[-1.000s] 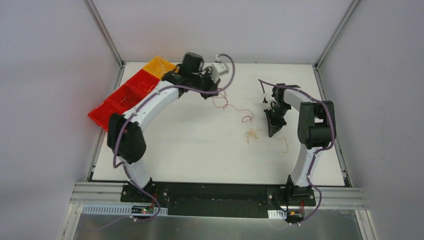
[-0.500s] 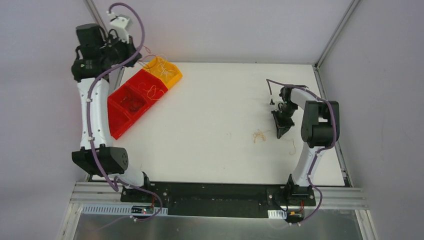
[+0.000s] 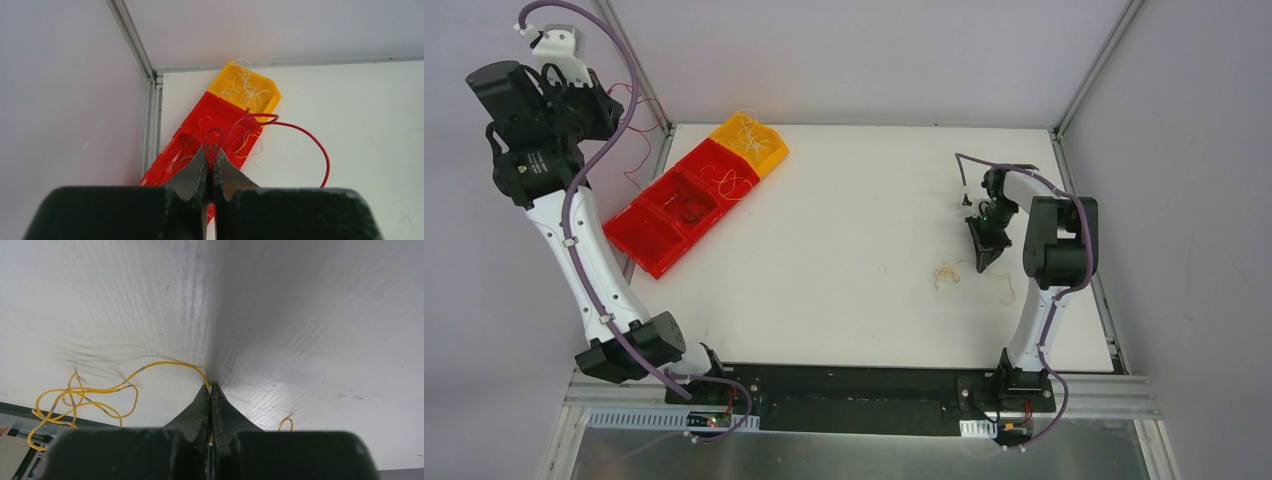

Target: Untangle the cables

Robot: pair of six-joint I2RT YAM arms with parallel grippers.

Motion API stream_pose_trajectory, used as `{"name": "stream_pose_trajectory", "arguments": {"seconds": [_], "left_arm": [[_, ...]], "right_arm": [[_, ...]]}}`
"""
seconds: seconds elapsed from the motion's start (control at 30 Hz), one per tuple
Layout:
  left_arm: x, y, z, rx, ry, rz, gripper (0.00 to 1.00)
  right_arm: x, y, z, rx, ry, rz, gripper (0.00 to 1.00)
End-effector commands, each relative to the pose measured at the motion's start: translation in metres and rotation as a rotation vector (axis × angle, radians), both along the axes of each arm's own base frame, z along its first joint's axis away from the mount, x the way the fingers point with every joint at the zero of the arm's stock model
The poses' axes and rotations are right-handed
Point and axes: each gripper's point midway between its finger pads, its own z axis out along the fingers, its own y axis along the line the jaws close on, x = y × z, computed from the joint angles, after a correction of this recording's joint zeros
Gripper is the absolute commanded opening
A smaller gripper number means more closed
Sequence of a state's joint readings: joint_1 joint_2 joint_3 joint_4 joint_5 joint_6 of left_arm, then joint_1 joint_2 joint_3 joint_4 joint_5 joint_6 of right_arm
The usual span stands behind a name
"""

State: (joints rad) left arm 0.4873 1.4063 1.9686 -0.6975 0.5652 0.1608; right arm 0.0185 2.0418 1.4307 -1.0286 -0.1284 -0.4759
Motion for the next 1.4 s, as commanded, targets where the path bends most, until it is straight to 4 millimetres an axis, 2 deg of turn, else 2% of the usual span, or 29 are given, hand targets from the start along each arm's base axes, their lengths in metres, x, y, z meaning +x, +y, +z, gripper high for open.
{"name": "stream_pose_trajectory", "arguments": {"seconds": [0.0,0.1,0.33,0.47,0.63,0.77,0.93,1.03,1.1,1.23,1.37], "left_arm": [[-0.013,0.008,0.018,0.025,-0.040,0.064,0.00],[-0.017,0.031,0.003,0.101,0.012,0.160,0.00],[-0.016,0.084,-0.047,0.216,0.183,0.332,0.00],[-0.006,0.095,-0.070,0.229,0.231,0.328,0.00],[0.004,0.102,-0.110,0.229,0.289,0.313,0.00],[0.007,0.117,-0.123,0.260,0.320,0.359,0.00],[0.006,0.106,-0.094,0.259,0.241,0.337,0.00],[-0.001,0.114,-0.079,0.296,0.226,0.391,0.00],[-0.004,0.114,-0.060,0.312,0.184,0.402,0.00],[-0.008,0.099,-0.020,0.305,0.077,0.375,0.00],[-0.009,0.099,0.009,0.298,0.014,0.395,0.00]], "right_arm": [[0.011,0.004,-0.002,0.018,-0.023,0.013,0.00],[0.011,0.008,-0.001,0.029,-0.024,0.010,0.00],[0.009,0.014,0.008,0.064,-0.016,0.012,0.00],[0.011,0.013,0.021,0.073,-0.023,0.054,0.00],[0.017,0.010,0.035,0.072,-0.028,0.085,0.00],[0.020,0.008,0.040,0.066,-0.029,0.102,0.00],[0.022,0.006,0.043,0.060,-0.011,0.116,0.00],[0.026,0.005,0.045,0.059,-0.010,0.123,0.00],[0.029,0.004,0.046,0.051,-0.007,0.129,0.00],[0.033,0.001,0.049,0.043,0.000,0.138,0.00],[0.036,0.000,0.051,0.035,0.004,0.149,0.00]]}}
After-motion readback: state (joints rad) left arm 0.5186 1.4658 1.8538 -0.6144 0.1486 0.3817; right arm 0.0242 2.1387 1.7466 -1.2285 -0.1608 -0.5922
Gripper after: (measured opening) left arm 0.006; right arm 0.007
